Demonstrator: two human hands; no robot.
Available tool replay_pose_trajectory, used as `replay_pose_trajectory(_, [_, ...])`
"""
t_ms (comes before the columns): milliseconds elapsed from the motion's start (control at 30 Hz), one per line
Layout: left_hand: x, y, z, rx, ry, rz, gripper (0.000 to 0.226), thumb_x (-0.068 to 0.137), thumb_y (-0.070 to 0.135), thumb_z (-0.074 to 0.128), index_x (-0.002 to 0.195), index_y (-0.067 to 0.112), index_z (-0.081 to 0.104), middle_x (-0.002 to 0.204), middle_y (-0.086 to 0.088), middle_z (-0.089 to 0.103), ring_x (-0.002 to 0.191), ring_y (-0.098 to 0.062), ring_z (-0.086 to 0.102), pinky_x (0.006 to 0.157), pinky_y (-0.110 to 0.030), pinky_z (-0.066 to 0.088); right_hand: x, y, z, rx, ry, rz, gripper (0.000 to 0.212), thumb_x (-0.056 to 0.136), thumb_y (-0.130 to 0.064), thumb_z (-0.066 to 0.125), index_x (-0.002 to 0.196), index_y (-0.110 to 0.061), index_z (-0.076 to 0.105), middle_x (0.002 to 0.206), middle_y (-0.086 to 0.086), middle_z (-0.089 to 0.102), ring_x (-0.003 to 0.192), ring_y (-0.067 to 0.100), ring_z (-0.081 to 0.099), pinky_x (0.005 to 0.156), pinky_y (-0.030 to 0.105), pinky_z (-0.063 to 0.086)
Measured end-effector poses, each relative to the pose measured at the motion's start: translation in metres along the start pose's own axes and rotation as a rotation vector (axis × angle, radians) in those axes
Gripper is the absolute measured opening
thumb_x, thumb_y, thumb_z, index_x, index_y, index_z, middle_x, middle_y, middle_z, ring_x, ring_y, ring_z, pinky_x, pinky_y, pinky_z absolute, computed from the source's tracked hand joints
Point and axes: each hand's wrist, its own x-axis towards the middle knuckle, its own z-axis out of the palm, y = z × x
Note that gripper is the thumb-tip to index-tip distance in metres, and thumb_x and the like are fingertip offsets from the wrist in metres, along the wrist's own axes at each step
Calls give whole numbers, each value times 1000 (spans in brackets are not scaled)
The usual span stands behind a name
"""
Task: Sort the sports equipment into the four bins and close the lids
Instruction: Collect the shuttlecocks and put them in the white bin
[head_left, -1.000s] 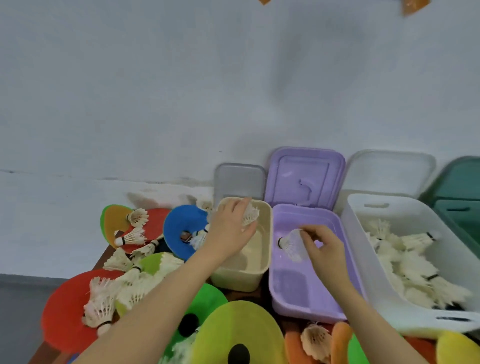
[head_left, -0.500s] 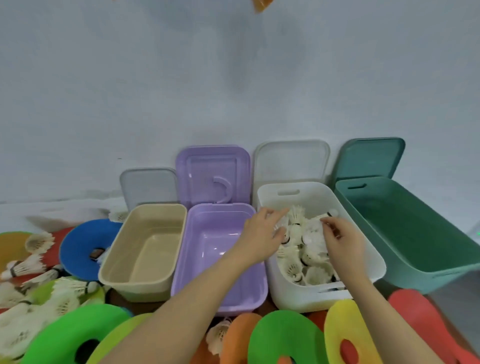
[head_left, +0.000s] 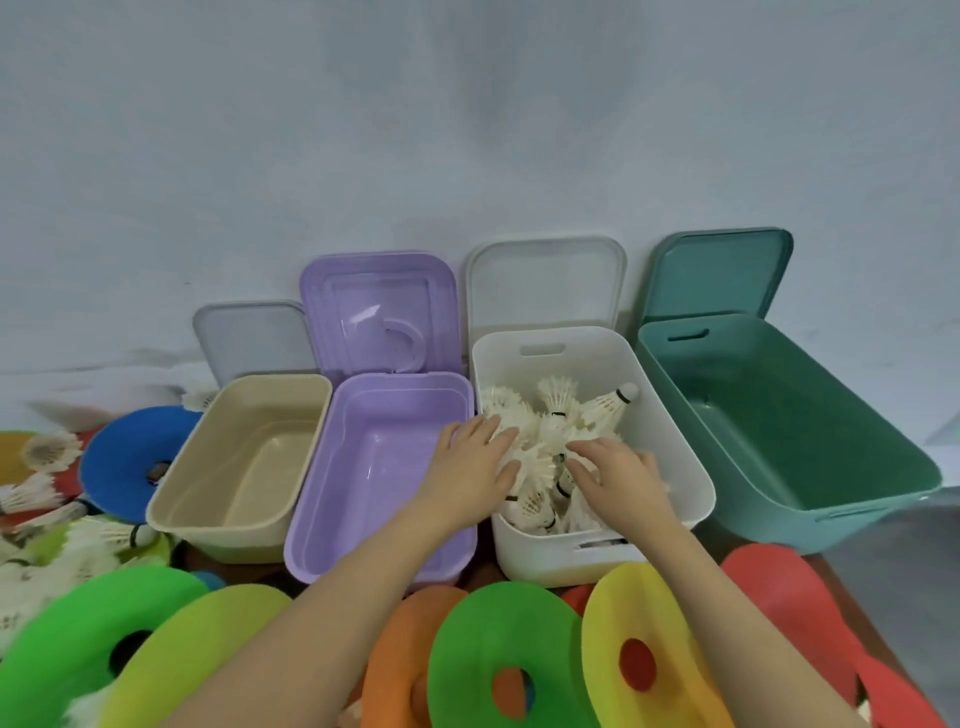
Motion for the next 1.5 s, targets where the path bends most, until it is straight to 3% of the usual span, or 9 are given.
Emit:
replay_pose_trajectory(100, [-10, -15, -11, -1, 67, -41, 46, 97, 35, 38, 141, 24, 33, 147, 2, 33, 136, -15, 25, 106, -31, 10, 3, -13, 6, 62, 65, -83, 32, 97, -30, 44, 126, -24, 56, 122, -4, 60, 114, 19, 53, 95, 36, 31])
replay_pose_trajectory(300, [-46, -67, -34, 4, 61, -100, 47, 98, 34, 36, 143, 23, 30, 152, 1, 26, 139, -15, 21, 109, -32, 11, 6, -65, 16, 172, 129, -211, 32, 91, -27, 46, 115, -15, 64, 103, 2, 65, 95, 26, 61, 83, 43, 47])
replay_pose_trajectory(500, [-102, -141, -58, -3, 121, -159, 66, 83, 48, 15, 137, 22, 40, 145, 1, 38, 131, -18, 34, 102, -31, 19, 4, -155, 45, 241, 120, -313, 28, 90, -20, 49, 111, -12, 66, 95, 2, 66, 87, 24, 62, 74, 39, 50])
replay_pose_trajectory(700, [-165, -233, -78, -12, 113, -237, 46, 96, 36, 39, 140, 24, 35, 149, 5, 31, 134, -18, 29, 106, -33, 14, -2, -256, 87, 243, 36, -348, 27, 93, -21, 50, 115, -13, 65, 103, 2, 66, 95, 20, 61, 76, 31, 45])
replay_pose_trajectory(933, [-251, -350, -77, -55, 27, -371, 42, 97, 37, 39, 137, 26, 40, 147, 3, 31, 136, -19, 21, 108, -37, 13, -10, -374, 156, 344, -92, -350, 23, 92, -19, 55, 113, -18, 65, 102, -2, 64, 88, 10, 58, 78, 27, 44])
replay_pose_trajectory(1067, [-291, -395, -76, -45, -20, -438, 45, 96, 38, 40, 139, 25, 38, 147, 3, 30, 137, -19, 20, 109, -38, 14, -13, -420, 188, 285, -187, -383, 28, 92, -23, 54, 119, -17, 61, 107, -1, 62, 99, 15, 57, 83, 27, 43])
replay_pose_trajectory(1267, [-322, -434, -69, -59, -73, -552, 54, 96, 43, 36, 146, 31, 21, 152, -2, 21, 138, -25, 19, 110, -41, 15, -13, -465, 226, 207, -304, -357, 50, 95, -32, 48, 141, -16, 35, 140, 1, 40, 127, 17, 39, 103, 30, 35])
replay_pose_trajectory(1367, [-327, -442, -65, -55, -153, -550, 49, 97, 46, 30, 145, 36, 20, 149, -6, 25, 135, -27, 24, 107, -42, 16, -7, -480, 240, 74, -370, -338, 49, 96, -33, 46, 141, -17, 34, 131, 4, 48, 115, 22, 49, 94, 37, 43])
replay_pose_trajectory(1500, [-325, -453, -58, -109, -196, -539, 43, 98, 48, 24, 140, 40, 30, 140, 0, 41, 126, -24, 38, 103, -41, 20, -1, -485, 254, 70, -341, -260, 29, 93, -20, 47, 121, -18, 54, 110, 1, 53, 90, 22, 56, 79, 35, 45])
